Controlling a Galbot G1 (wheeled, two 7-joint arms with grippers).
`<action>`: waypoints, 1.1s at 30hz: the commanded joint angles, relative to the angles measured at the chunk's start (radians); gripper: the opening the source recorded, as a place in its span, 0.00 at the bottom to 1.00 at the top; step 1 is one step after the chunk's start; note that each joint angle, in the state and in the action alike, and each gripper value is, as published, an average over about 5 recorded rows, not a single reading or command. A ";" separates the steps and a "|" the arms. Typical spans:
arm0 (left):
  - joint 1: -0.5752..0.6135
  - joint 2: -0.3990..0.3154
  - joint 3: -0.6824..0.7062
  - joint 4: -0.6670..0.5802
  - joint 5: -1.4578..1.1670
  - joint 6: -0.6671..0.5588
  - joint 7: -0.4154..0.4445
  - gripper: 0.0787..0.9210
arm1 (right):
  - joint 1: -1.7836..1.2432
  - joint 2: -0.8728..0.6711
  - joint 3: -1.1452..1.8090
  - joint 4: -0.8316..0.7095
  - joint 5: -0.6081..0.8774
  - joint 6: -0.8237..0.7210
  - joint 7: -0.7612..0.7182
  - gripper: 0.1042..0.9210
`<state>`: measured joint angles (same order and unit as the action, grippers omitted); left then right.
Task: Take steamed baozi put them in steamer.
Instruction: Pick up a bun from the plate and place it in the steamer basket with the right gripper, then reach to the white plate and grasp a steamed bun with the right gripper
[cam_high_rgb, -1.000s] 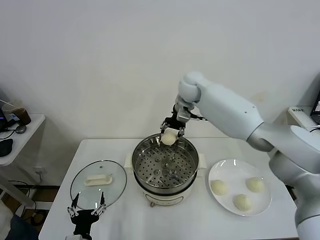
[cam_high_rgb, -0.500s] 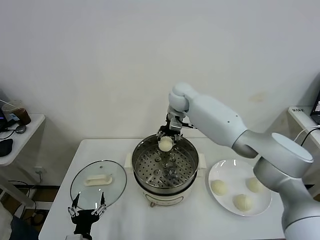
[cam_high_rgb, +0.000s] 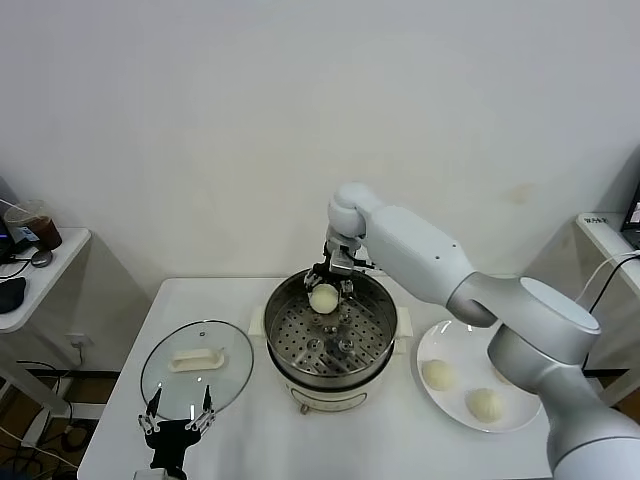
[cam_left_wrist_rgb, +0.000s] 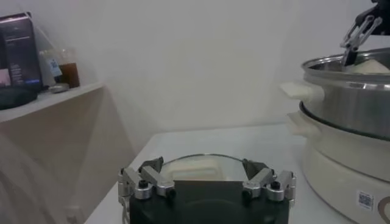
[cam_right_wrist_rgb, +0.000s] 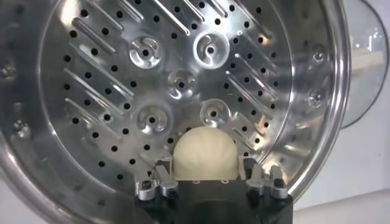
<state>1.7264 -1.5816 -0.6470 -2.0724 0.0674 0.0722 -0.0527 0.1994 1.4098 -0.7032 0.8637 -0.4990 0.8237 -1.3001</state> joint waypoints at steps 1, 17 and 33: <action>0.000 0.001 -0.001 -0.001 0.000 0.000 0.000 0.88 | 0.019 0.001 0.036 -0.001 0.030 -0.010 0.010 0.88; -0.016 0.007 0.002 0.004 -0.003 0.005 0.004 0.88 | 0.234 -0.492 0.028 0.415 0.609 -1.001 -0.032 0.88; -0.007 0.039 0.013 -0.008 -0.011 0.011 0.010 0.88 | -0.068 -0.972 0.086 0.678 0.510 -1.318 -0.122 0.88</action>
<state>1.7200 -1.5446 -0.6338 -2.0801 0.0561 0.0831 -0.0435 0.2842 0.7248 -0.6353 1.3431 0.0114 -0.2391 -1.3888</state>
